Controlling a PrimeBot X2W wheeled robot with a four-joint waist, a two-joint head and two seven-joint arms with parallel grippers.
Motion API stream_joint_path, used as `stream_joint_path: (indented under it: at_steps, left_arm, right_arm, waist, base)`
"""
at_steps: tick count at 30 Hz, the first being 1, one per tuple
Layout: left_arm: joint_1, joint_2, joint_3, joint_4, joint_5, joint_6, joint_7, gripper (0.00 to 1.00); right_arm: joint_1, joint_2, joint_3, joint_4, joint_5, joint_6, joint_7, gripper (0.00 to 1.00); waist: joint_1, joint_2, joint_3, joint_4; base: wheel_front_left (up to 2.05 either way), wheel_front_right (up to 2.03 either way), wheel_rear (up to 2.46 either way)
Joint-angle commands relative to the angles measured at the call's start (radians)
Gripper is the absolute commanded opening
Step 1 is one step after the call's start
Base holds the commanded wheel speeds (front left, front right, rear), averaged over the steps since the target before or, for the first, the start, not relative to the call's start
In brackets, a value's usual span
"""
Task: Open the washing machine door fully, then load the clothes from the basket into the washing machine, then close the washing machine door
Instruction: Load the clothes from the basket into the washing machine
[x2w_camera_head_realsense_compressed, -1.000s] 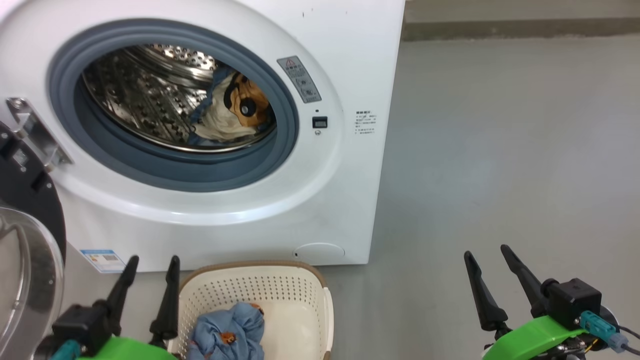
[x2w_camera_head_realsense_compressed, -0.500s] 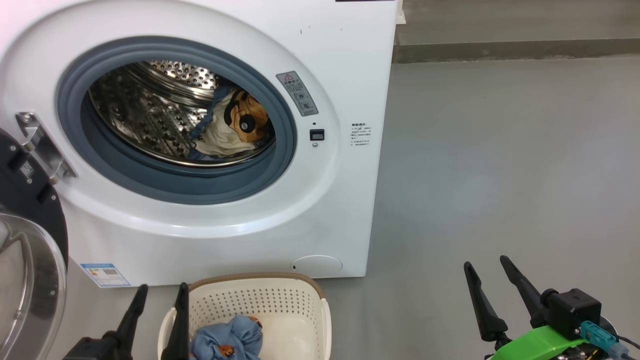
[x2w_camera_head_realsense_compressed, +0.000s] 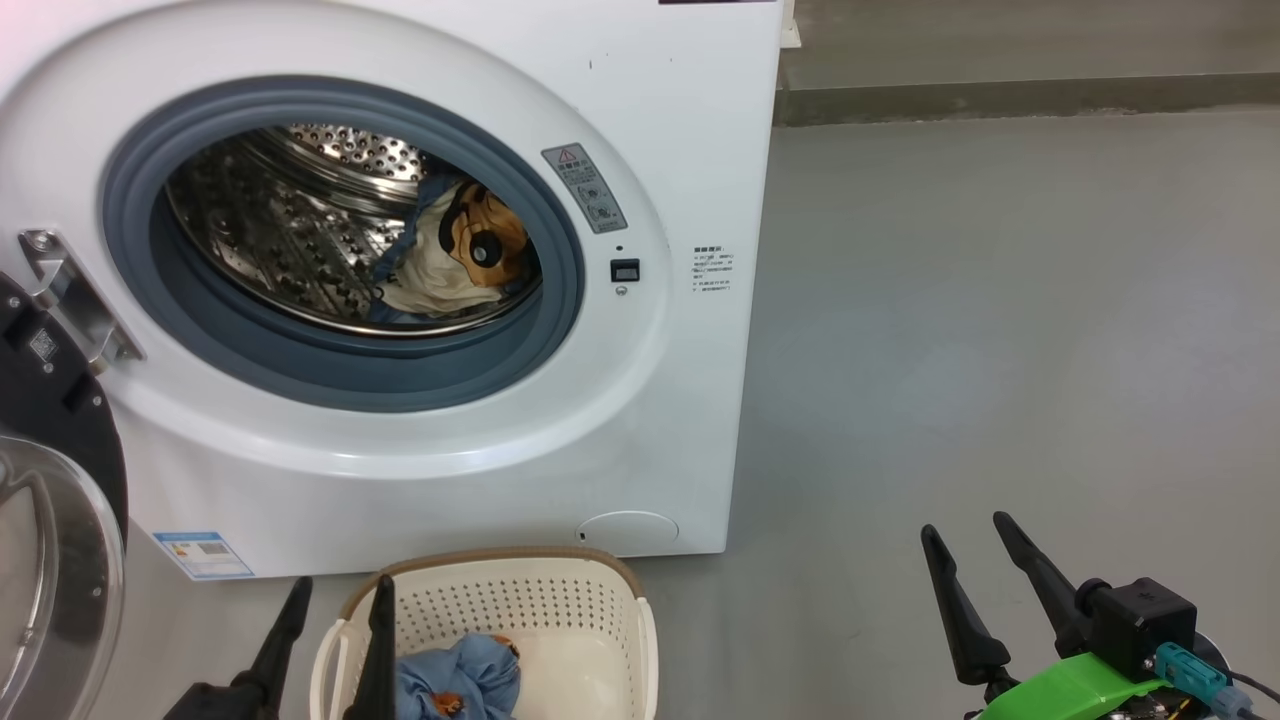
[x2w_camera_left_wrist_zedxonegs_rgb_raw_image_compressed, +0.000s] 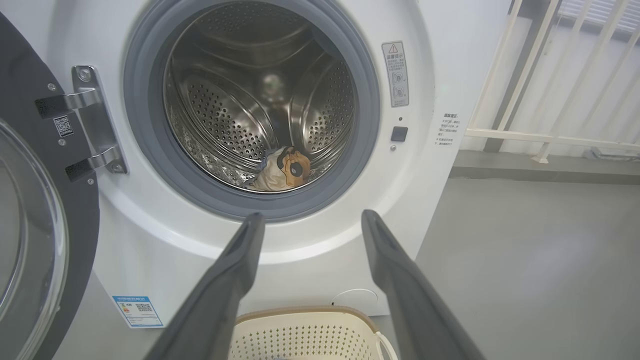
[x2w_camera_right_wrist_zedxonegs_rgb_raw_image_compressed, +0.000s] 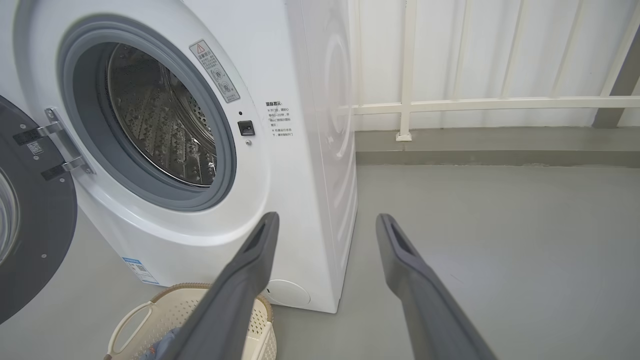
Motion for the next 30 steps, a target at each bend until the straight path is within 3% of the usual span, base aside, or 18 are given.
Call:
stream_joint_path:
  at_steps: [1, 30]
  left_arm:
    - [-0.027, 0.006, 0.036, -0.016, 0.014, -0.005, -0.006, 1.00]
    - [-0.027, -0.032, 0.056, 0.010, 0.031, -0.041, -0.006, 1.00]
  right_arm:
    - [-0.016, -0.004, 0.025, -0.032, 0.008, 0.002, 0.002, 1.00]
    - [-0.021, -0.004, 0.017, -0.020, 0.011, 0.002, -0.006, 1.00]
  waist:
    - [0.0000, 0.0000, 0.001, 0.000]
    - [0.0000, 0.0000, 0.008, 0.008]
  base:
    - [0.00, 0.00, 0.00]
    - [0.00, 0.00, 0.00]
